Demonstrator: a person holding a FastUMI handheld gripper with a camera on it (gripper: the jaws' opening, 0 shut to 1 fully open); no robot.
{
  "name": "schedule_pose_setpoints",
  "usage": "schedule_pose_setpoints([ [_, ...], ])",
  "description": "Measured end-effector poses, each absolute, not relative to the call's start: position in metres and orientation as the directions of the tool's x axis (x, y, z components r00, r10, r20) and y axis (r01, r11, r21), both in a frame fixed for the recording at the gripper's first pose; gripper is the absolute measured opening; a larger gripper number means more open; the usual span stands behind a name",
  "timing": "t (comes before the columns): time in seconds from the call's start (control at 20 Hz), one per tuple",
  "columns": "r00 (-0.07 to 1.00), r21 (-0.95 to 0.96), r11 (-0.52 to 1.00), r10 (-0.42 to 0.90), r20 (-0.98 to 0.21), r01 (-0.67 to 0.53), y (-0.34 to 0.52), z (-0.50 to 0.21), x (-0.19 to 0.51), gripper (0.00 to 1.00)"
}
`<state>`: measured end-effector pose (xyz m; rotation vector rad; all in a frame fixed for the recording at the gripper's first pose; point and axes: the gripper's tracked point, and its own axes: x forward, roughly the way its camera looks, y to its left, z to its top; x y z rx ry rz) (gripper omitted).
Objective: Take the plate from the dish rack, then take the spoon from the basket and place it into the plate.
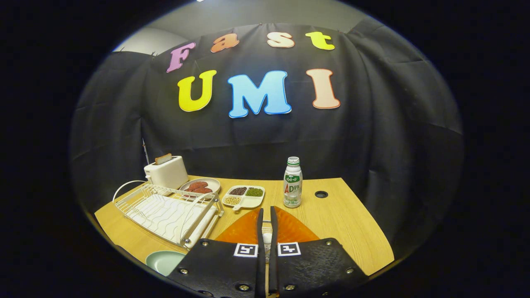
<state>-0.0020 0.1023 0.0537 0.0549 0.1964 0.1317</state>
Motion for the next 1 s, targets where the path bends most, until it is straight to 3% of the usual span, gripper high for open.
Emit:
schedule_pose_setpoints([
  [0.5, 0.98, 0.043, 0.996, 0.086, -0.179, -0.08, 0.093, 0.123, -0.041, 0.03],
  [1.0, 0.973, 0.028, 0.999, 0.031, -0.23, -0.025, 0.111, 0.122, -0.086, 0.03],
])
